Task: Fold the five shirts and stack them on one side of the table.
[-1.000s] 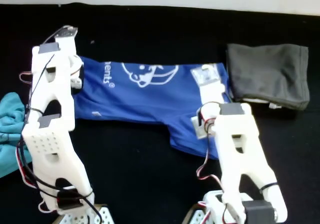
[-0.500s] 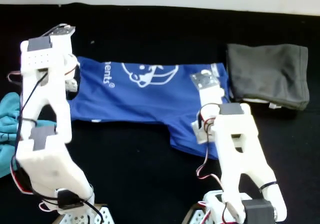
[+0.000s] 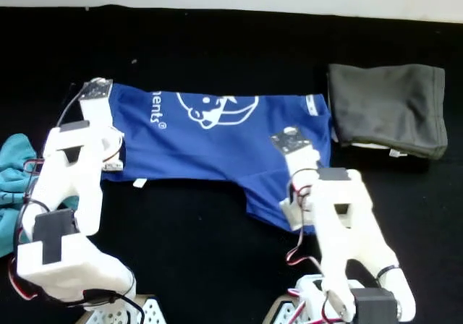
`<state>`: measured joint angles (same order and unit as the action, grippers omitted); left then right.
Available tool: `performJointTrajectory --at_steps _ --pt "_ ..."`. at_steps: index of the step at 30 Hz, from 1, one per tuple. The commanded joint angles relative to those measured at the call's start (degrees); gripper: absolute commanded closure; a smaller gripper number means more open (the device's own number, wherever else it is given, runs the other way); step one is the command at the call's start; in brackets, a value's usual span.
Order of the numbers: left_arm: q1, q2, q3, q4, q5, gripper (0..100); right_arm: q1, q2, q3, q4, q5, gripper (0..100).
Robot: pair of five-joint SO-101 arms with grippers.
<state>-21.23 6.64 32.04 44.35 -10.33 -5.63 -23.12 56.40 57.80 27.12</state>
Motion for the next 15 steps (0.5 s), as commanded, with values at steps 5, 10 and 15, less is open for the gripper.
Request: performJointTrajectory --at_steps 5,10,15 --pt "-1.1 -0.1 0.7 -1.7 0.1 99 6.5 -0.8 -7.2 4.6 2.7 99.3" --pt "0.1 0.0 0.7 -1.8 0.0 99 3.3 -1.1 -15.9 16.9 2.7 99.3" --pt "1.0 2.7 -0.7 -1.8 -0.2 99 -5.1 -9.8 -17.9 23.4 2.8 99.3"
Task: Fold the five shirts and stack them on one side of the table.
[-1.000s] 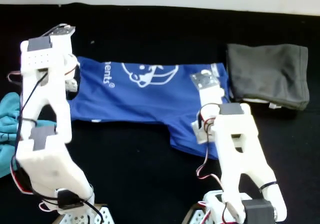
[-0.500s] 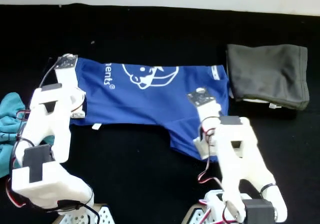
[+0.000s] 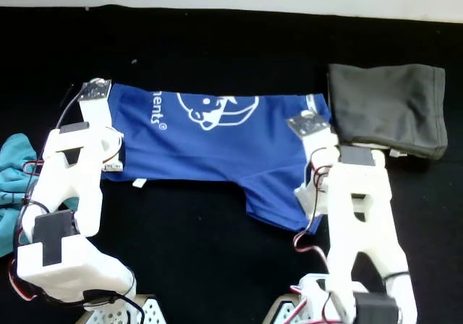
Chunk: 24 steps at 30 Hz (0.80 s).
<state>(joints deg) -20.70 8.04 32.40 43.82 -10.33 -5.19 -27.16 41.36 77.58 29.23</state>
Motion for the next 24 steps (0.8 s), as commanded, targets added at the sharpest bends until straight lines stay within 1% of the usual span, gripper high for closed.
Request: performJointTrajectory --at_steps 1,3,4,6,8,9,11,13,16,20,24 --pt "0.5 1.5 -1.5 -1.2 -0.2 99 -8.5 -7.3 -2.5 4.6 0.8 98.9" --pt "0.5 1.6 -1.5 -1.2 -0.2 99 -14.0 -10.0 -0.1 5.0 1.0 97.6" --pt "0.5 1.6 -1.5 -1.2 -0.2 99 -16.2 -10.2 1.5 5.0 1.0 94.7" --pt "0.5 1.7 -1.5 -1.2 -0.2 99 -19.7 -9.4 4.8 4.3 1.0 84.1" --pt "0.5 1.7 -1.5 -1.2 -0.2 99 -20.8 -7.9 8.7 1.4 1.3 72.8" --pt "0.5 1.7 -1.5 -1.2 -0.1 99 -20.8 -7.1 10.3 -0.8 2.6 69.4" --pt "0.5 1.7 -1.5 -1.2 -0.1 99 -20.6 -5.8 12.9 -4.5 5.7 69.4" --pt "0.5 1.8 -1.5 -1.2 -0.1 99 -20.0 -4.5 14.2 -7.3 7.5 71.9" --pt "0.5 1.8 -1.5 -1.2 -0.1 99 -19.2 -2.1 14.7 -9.0 9.2 74.6" --pt "0.5 1.8 -1.5 -1.2 0.0 99 -16.3 3.1 14.7 -12.2 11.7 74.8" --pt "0.5 1.8 -1.5 -1.2 0.0 99 -14.5 10.0 14.6 -14.6 12.3 74.8"
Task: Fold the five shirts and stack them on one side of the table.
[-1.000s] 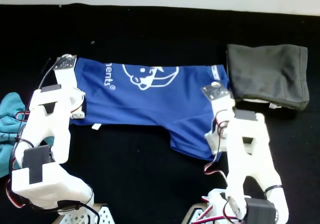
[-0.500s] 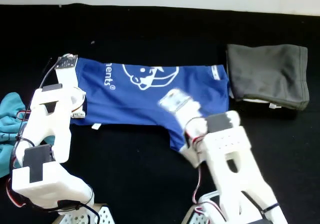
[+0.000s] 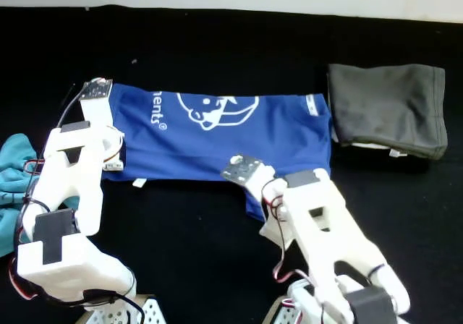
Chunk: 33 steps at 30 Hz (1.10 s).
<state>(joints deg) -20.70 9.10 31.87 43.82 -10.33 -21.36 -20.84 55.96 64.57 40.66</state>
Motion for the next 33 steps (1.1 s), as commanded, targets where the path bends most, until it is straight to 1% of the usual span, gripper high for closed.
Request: performJointTrajectory --at_steps 1,7,10,12,14,15,16,19,21,24,27,29,33 --pt "0.5 0.7 -1.0 -1.2 0.0 99 1.7 5.4 0.0 -2.2 0.9 74.8" --pt "0.5 0.7 -1.0 -1.2 0.0 99 1.8 13.2 -0.3 -8.5 0.9 74.8" --pt "0.5 0.7 -1.0 -1.2 0.0 99 1.9 14.4 -2.1 -8.2 0.9 76.6" --pt "0.5 0.7 -1.0 -1.2 0.0 99 2.2 14.4 -2.9 -8.1 0.9 85.5" --pt "0.5 0.7 -1.0 -1.2 0.0 99 2.9 14.3 -3.8 -8.2 0.7 99.3" --pt "0.5 0.7 -1.0 -1.2 0.0 99 3.6 14.1 -4.4 -8.1 0.6 99.2" --pt "0.5 0.7 -1.0 -1.2 0.0 99 4.6 13.9 -4.9 -8.0 0.6 96.6" --pt "0.5 0.7 -1.0 -1.2 0.0 99 8.7 13.8 -8.0 -7.9 0.6 99.4" --pt "0.5 0.7 -1.0 -1.2 0.0 99 11.6 13.8 -11.8 -5.6 0.6 99.3" --pt "0.5 0.7 -1.0 -1.2 0.0 99 14.6 13.8 -19.7 0.5 0.6 99.3" --pt "0.5 0.7 -1.1 -1.2 0.0 99 15.7 13.8 -29.6 8.0 0.6 99.3" --pt "0.5 0.7 -1.1 -1.2 0.0 99 15.7 13.9 -36.2 11.3 0.6 99.3" --pt "0.5 0.7 -1.1 -1.2 0.0 99 15.5 15.1 -46.1 10.9 0.5 99.3"
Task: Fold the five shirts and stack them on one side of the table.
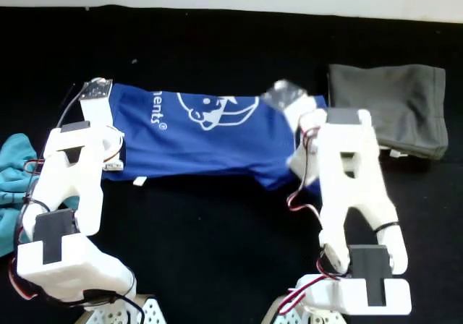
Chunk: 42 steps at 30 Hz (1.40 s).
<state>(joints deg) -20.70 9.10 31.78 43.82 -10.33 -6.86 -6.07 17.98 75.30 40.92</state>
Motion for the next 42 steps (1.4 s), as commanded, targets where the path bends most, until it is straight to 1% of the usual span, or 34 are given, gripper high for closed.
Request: performJointTrajectory --at_steps 1,8,12,13,15,17,19,23,26,31,33,35,39,41,42 --pt "0.5 0.7 -1.0 -1.2 0.0 99 0.9 1.3 -9.7 -0.2 0.3 99.3" --pt "0.5 0.7 -1.0 -1.2 0.0 99 0.7 15.3 -22.7 -1.9 -0.1 99.3" --pt "0.5 0.7 -1.0 -1.2 0.0 99 -0.9 24.1 -32.2 -1.6 -5.2 97.9" --pt "0.5 0.7 -1.0 -1.2 0.0 99 -1.5 26.1 -34.4 -1.6 -6.0 95.7" --pt "0.5 0.7 -1.0 -1.2 0.0 99 -2.2 29.9 -38.1 -1.6 -7.7 88.4" --pt "0.5 0.7 -1.0 -1.2 0.0 99 -2.5 33.8 -41.4 -2.2 -11.0 82.0" --pt "0.5 0.7 -1.0 -1.2 0.0 99 -2.2 36.9 -44.8 -1.9 -14.9 80.3" --pt "0.5 0.7 -1.0 -1.2 0.0 99 -0.6 38.0 -52.1 0.5 -24.1 80.4" --pt "0.5 0.7 -1.0 -1.2 0.0 99 -0.6 37.1 -59.0 7.2 -27.5 80.4" --pt "0.5 0.7 -1.0 -1.2 0.0 99 -3.0 35.6 -67.0 21.2 -27.6 80.4" --pt "0.5 0.7 -1.0 -1.2 0.0 99 -4.4 35.6 -68.3 24.5 -27.6 80.7" --pt "0.5 0.7 -1.0 -1.2 0.0 99 -5.5 35.6 -68.3 25.3 -27.6 83.7" --pt "0.5 0.7 -1.0 -1.2 0.0 99 -8.5 35.6 -68.1 25.5 -27.9 99.8" --pt "0.5 0.7 -1.0 -1.2 0.0 99 -10.9 35.6 -66.6 25.5 -27.9 97.6" --pt "0.5 0.7 -1.0 -1.2 0.0 99 -12.2 35.6 -65.0 25.5 -27.9 98.4"
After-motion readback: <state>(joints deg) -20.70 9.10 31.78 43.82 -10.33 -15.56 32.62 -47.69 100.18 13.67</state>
